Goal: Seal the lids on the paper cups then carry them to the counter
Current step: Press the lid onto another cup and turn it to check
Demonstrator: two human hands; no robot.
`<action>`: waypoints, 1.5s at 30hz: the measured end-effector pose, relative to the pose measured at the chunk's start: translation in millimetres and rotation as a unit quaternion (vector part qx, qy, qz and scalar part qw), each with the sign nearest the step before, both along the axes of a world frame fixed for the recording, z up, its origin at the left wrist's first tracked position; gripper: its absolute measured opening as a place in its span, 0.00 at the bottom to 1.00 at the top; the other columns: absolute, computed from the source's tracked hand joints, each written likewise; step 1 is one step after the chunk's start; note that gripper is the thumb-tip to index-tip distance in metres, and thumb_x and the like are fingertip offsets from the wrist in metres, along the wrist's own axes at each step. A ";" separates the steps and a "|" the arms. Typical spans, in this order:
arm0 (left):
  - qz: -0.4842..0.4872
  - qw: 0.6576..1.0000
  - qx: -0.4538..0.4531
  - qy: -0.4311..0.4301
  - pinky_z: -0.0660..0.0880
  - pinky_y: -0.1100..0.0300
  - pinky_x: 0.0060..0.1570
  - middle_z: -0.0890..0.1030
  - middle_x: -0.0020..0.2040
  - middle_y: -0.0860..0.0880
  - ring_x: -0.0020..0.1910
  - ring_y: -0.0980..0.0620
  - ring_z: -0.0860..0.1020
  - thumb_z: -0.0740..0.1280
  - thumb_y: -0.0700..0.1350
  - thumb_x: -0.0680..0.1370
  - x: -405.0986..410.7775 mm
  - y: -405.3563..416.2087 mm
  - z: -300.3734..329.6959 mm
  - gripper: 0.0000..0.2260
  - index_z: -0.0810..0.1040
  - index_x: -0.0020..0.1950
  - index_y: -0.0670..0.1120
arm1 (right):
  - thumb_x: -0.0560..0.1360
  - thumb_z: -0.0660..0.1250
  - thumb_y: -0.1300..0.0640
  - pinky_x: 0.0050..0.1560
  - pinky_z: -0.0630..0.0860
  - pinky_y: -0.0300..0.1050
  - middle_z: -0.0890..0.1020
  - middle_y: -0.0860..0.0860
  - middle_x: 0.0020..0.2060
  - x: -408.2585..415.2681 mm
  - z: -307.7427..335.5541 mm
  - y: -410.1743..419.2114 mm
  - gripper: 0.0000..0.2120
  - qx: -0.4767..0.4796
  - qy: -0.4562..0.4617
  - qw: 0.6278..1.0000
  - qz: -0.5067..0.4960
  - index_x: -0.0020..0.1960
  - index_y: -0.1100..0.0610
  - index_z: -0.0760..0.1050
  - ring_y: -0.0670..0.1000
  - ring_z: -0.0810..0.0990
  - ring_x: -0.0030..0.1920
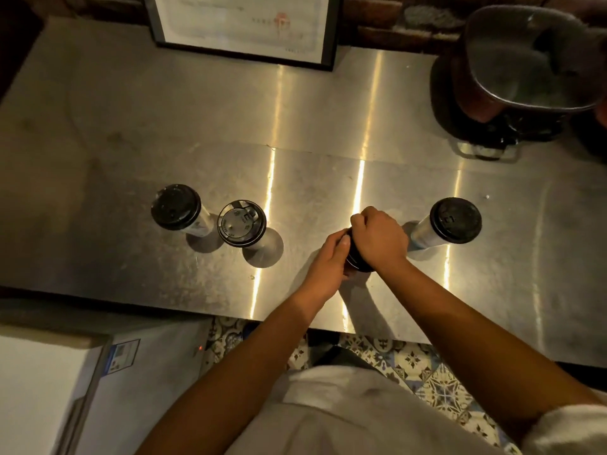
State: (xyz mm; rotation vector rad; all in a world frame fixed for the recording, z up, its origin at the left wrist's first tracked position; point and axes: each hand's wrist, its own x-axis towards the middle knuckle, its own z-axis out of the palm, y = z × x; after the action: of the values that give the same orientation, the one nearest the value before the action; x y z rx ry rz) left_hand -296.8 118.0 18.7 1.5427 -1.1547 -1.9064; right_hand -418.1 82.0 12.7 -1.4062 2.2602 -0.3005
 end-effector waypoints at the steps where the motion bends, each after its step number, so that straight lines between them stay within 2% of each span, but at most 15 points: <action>1: 0.005 1.000 0.000 -0.004 0.78 0.69 0.40 0.76 0.65 0.49 0.60 0.53 0.78 0.53 0.54 0.87 -0.4 1.0 -0.1 0.19 0.67 0.76 0.50 | 0.81 0.55 0.46 0.43 0.73 0.49 0.81 0.56 0.50 -2.5 2.3 2.5 0.18 0.005 -0.022 1.000 -0.011 0.55 0.57 0.77 0.59 0.81 0.51; 4: 0.028 0.999 -0.002 -0.016 0.80 0.63 0.45 0.77 0.60 0.52 0.53 0.58 0.78 0.54 0.53 0.86 -0.4 2.4 3.6 0.17 0.69 0.73 0.51 | 0.81 0.56 0.38 0.61 0.75 0.57 0.75 0.60 0.67 -8.0 10.2 16.4 0.27 0.054 -0.081 0.994 -0.048 0.72 0.53 0.69 0.63 0.77 0.64; 6: 0.040 0.999 0.001 -0.022 0.80 0.58 0.51 0.78 0.57 0.53 0.51 0.60 0.79 0.55 0.54 0.86 -0.9 3.4 4.6 0.16 0.71 0.71 0.51 | 0.80 0.56 0.34 0.64 0.73 0.57 0.73 0.60 0.71 -6.5 13.5 27.1 0.31 0.073 -0.116 0.989 -0.053 0.77 0.50 0.64 0.63 0.76 0.67; 8: 0.058 0.998 0.027 -0.009 0.81 0.52 0.58 0.81 0.58 0.51 0.57 0.53 0.81 0.54 0.57 0.86 -1.7 6.3 4.5 0.16 0.73 0.68 0.53 | 0.79 0.59 0.32 0.65 0.73 0.58 0.71 0.59 0.73 -2.1 16.6 36.4 0.33 0.053 -0.142 0.987 -0.052 0.79 0.46 0.60 0.63 0.75 0.69; 12: 0.073 0.997 0.029 0.010 0.82 0.52 0.58 0.82 0.61 0.50 0.61 0.48 0.81 0.56 0.54 0.86 3.6 11.6 14.2 0.12 0.77 0.64 0.58 | 0.74 0.64 0.30 0.64 0.77 0.58 0.74 0.55 0.71 3.8 32.1 39.6 0.37 0.029 -0.152 0.986 -0.070 0.77 0.45 0.62 0.60 0.77 0.67; 16: -0.004 0.991 -0.118 -0.057 0.79 0.54 0.61 0.81 0.64 0.54 0.60 0.54 0.81 0.58 0.53 0.86 19.1 4.0 28.4 0.14 0.77 0.68 0.59 | 0.74 0.69 0.36 0.54 0.79 0.51 0.81 0.52 0.60 -1.8 60.8 33.7 0.27 0.005 -0.214 0.971 -0.102 0.67 0.49 0.72 0.54 0.80 0.55; 19: -0.042 0.958 -0.254 -0.128 0.73 0.57 0.65 0.79 0.65 0.58 0.65 0.57 0.74 0.63 0.54 0.83 33.4 -5.8 45.7 0.14 0.77 0.69 0.60 | 0.76 0.70 0.41 0.47 0.84 0.55 0.80 0.51 0.55 -15.0 86.7 34.1 0.19 -0.005 -0.375 0.915 -0.151 0.60 0.52 0.76 0.55 0.80 0.54; 21: -0.041 0.945 -0.294 -0.134 0.69 0.63 0.64 0.77 0.64 0.59 0.66 0.57 0.71 0.67 0.54 0.81 40.0 -9.6 69.1 0.15 0.75 0.68 0.62 | 0.78 0.69 0.43 0.42 0.86 0.61 0.80 0.54 0.57 -20.3 103.6 37.7 0.17 -0.015 -0.484 0.856 -0.180 0.60 0.53 0.78 0.61 0.81 0.57; 23: -0.024 0.946 -0.305 -0.105 0.72 0.65 0.62 0.76 0.63 0.59 0.64 0.59 0.74 0.71 0.53 0.79 44.5 -12.6 90.2 0.19 0.74 0.68 0.63 | 0.80 0.67 0.44 0.40 0.85 0.59 0.79 0.57 0.59 -22.9 116.0 42.3 0.15 -0.036 -0.551 0.814 -0.180 0.59 0.54 0.77 0.64 0.81 0.58; 27: 0.011 0.942 -0.324 -0.081 0.79 0.62 0.55 0.77 0.60 0.61 0.59 0.62 0.77 0.74 0.62 0.71 46.3 -16.3 115.4 0.23 0.76 0.65 0.61 | 0.75 0.66 0.40 0.37 0.83 0.55 0.80 0.62 0.60 -21.7 132.8 47.9 0.26 -0.058 -0.631 0.757 -0.158 0.63 0.59 0.76 0.66 0.82 0.58; 31: 0.033 0.898 -0.412 -0.149 0.81 0.58 0.51 0.75 0.55 0.64 0.58 0.60 0.77 0.75 0.64 0.69 43.6 -15.5 126.6 0.24 0.77 0.61 0.58 | 0.78 0.64 0.45 0.41 0.84 0.55 0.83 0.57 0.57 -20.9 137.6 51.8 0.19 -0.100 -0.663 0.720 -0.181 0.62 0.56 0.77 0.62 0.82 0.58; 34: 0.029 0.869 -0.462 -0.177 0.81 0.52 0.52 0.74 0.56 0.61 0.59 0.54 0.76 0.73 0.63 0.70 40.5 -15.2 129.8 0.25 0.78 0.63 0.53 | 0.74 0.65 0.42 0.55 0.84 0.62 0.79 0.55 0.64 -18.2 140.0 50.5 0.24 -0.124 -0.625 0.756 -0.152 0.69 0.48 0.75 0.59 0.80 0.62; 37: 0.006 0.866 -0.478 -0.148 0.81 0.50 0.54 0.74 0.58 0.60 0.60 0.54 0.76 0.74 0.61 0.71 39.2 -13.5 130.3 0.24 0.76 0.65 0.56 | 0.75 0.67 0.40 0.51 0.85 0.60 0.79 0.54 0.63 -14.4 145.8 50.4 0.24 -0.123 -0.566 0.801 -0.150 0.68 0.47 0.74 0.60 0.82 0.60; 42: 0.005 0.896 -0.439 -0.059 0.81 0.61 0.56 0.67 0.71 0.63 0.67 0.54 0.74 0.72 0.60 0.73 52.2 -12.4 140.8 0.33 0.62 0.75 0.65 | 0.81 0.64 0.44 0.46 0.85 0.58 0.85 0.57 0.55 -17.1 157.7 53.6 0.17 -0.104 -0.634 0.737 -0.210 0.65 0.51 0.80 0.60 0.86 0.53; 45: -0.011 0.879 -0.473 -0.067 0.82 0.57 0.55 0.71 0.70 0.56 0.67 0.52 0.75 0.70 0.57 0.75 56.8 -12.3 144.4 0.27 0.66 0.73 0.62 | 0.82 0.62 0.46 0.49 0.85 0.59 0.85 0.55 0.56 -17.1 160.9 53.1 0.15 -0.106 -0.652 0.725 -0.196 0.65 0.48 0.81 0.59 0.86 0.54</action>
State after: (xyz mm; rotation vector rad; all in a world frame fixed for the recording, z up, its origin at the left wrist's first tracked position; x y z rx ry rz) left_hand -240.0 105.7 163.1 1.0768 -1.7857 -0.9347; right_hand -435.3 135.0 173.6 -0.3719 1.2255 -1.2494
